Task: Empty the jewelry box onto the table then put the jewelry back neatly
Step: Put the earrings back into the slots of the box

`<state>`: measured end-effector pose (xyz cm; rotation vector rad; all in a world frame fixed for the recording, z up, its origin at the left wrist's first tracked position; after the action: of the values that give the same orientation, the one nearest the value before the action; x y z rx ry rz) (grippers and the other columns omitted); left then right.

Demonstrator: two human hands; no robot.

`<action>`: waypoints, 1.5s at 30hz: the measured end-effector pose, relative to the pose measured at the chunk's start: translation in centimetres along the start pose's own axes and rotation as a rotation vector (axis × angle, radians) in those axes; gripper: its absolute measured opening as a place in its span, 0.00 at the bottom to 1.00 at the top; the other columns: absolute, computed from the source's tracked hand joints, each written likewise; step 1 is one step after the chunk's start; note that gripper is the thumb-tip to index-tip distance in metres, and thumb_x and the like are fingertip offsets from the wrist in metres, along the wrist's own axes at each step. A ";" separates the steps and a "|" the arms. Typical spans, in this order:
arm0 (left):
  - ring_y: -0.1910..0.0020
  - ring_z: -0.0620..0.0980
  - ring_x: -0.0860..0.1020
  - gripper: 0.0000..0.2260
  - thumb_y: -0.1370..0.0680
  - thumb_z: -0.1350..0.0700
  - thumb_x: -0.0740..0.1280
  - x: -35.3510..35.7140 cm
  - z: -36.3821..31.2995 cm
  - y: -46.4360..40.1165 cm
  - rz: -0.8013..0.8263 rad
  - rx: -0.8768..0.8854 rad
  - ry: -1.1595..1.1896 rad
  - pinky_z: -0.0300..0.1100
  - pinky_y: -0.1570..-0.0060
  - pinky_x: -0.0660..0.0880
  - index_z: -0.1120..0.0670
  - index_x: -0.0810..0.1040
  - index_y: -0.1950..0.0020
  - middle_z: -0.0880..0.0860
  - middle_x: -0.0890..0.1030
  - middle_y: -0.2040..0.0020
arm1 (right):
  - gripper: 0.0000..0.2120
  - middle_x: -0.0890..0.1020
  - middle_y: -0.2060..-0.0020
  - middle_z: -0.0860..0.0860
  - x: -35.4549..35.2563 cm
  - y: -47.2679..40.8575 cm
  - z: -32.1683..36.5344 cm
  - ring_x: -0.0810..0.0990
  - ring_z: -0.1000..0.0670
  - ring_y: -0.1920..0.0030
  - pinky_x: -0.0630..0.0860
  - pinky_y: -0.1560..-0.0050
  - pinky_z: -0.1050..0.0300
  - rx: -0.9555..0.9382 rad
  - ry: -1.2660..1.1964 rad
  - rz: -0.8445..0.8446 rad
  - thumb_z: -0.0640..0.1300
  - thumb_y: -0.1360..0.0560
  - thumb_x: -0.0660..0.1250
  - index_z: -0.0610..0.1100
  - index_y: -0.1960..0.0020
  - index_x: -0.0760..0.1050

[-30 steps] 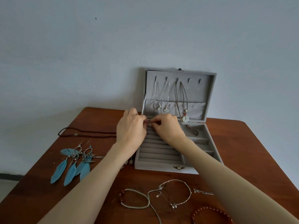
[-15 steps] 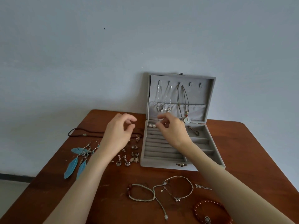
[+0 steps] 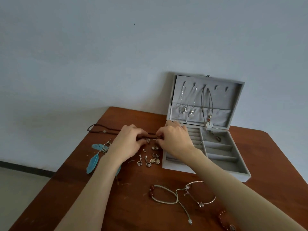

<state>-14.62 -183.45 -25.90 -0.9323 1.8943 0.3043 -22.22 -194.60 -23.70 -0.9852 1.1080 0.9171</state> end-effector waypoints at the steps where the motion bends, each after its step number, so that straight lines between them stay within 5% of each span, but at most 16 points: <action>1: 0.46 0.47 0.68 0.12 0.25 0.52 0.68 0.2 -0.1 -0.1 -0.003 0.014 0.001 0.39 0.46 0.67 0.48 0.79 0.41 0.50 0.76 0.47 | 0.14 0.73 0.42 0.48 0.1 0.0 0.1 0.68 0.46 0.37 0.62 0.36 0.49 0.003 0.008 0.013 0.47 0.24 0.64 0.49 0.39 0.76; 9: 0.51 0.44 0.66 0.06 0.26 0.53 0.68 0.4 -0.5 -0.4 -0.027 0.059 0.011 0.38 0.50 0.66 0.50 0.81 0.50 0.47 0.75 0.52 | 0.11 0.72 0.44 0.47 0.7 -0.2 0.1 0.69 0.46 0.40 0.66 0.37 0.51 -0.015 -0.018 0.011 0.46 0.24 0.64 0.45 0.43 0.78; 15: 0.49 0.45 0.78 0.03 0.26 0.54 0.69 -0.2 -0.6 -0.2 -0.064 0.012 0.194 0.43 0.47 0.75 0.47 0.80 0.53 0.46 0.82 0.54 | 0.06 0.77 0.58 0.53 -1.0 1.0 -2.1 0.76 0.54 0.55 0.73 0.51 0.61 0.123 -0.471 -0.129 0.44 0.25 0.66 0.43 0.52 0.79; 21: 0.54 0.37 0.76 0.06 0.26 0.57 0.69 -1.3 -2.8 0.2 -0.159 0.107 0.284 0.21 0.54 0.67 0.50 0.82 0.50 0.42 0.79 0.56 | 0.02 0.82 0.63 0.50 -2.9 2.6 -6.4 0.80 0.56 0.63 0.75 0.63 0.70 0.267 -0.842 -0.199 0.43 0.25 0.67 0.45 0.55 0.77; 24: 0.54 0.33 0.75 0.06 0.25 0.57 0.68 -1.9 -3.9 -0.1 -0.204 0.102 0.363 0.19 0.54 0.65 0.49 0.82 0.51 0.39 0.78 0.56 | 0.03 0.81 0.63 0.50 -3.4 2.6 -8.7 0.77 0.57 0.63 0.73 0.59 0.66 0.309 -0.947 -0.216 0.41 0.26 0.67 0.46 0.55 0.79; 27: 0.56 0.35 0.75 0.06 0.26 0.57 0.69 -0.7 -6.2 -1.5 -0.146 0.124 0.300 0.20 0.56 0.67 0.51 0.81 0.50 0.42 0.79 0.57 | 0.05 0.82 0.61 0.50 -3.3 2.2 -10.0 0.77 0.56 0.62 0.74 0.55 0.64 0.322 -0.951 -0.186 0.39 0.26 0.67 0.44 0.51 0.81; 31: 0.59 0.37 0.75 0.05 0.26 0.58 0.68 1.0 -9.0 -4.1 -0.084 0.155 0.202 0.20 0.60 0.68 0.53 0.81 0.51 0.47 0.81 0.55 | 0.05 0.82 0.65 0.50 -3.1 1.4 -11.1 0.79 0.54 0.64 0.75 0.59 0.64 0.329 -0.928 -0.199 0.38 0.28 0.69 0.47 0.59 0.79; 38: 0.46 0.49 0.70 0.07 0.23 0.56 0.65 3.4 -10.6 -6.3 0.012 0.284 -0.196 0.41 0.49 0.67 0.51 0.81 0.47 0.51 0.80 0.49 | 0.01 0.78 0.67 0.57 -2.7 0.4 -12.0 0.75 0.61 0.64 0.70 0.62 0.72 0.255 -0.718 -0.178 0.41 0.29 0.71 0.45 0.58 0.82; 45: 0.43 0.51 0.67 0.10 0.22 0.55 0.62 4.4 -10.8 -6.8 0.028 0.296 -0.364 0.41 0.53 0.57 0.47 0.78 0.43 0.49 0.78 0.47 | 0.06 0.84 0.56 0.48 -1.6 -0.4 -11.5 0.79 0.53 0.53 0.74 0.49 0.59 0.241 -0.593 -0.025 0.41 0.29 0.69 0.45 0.53 0.83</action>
<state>-17.89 -196.23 -23.04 -0.6059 1.5644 0.1879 -25.38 -205.83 -23.82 -0.4770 0.6771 0.9461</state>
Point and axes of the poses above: each hand's wrist, its own y-axis away from the middle knuckle, its own x-axis out of the palm, z = x × y, the point moved 5 cm from there along -y, towards the middle knuckle
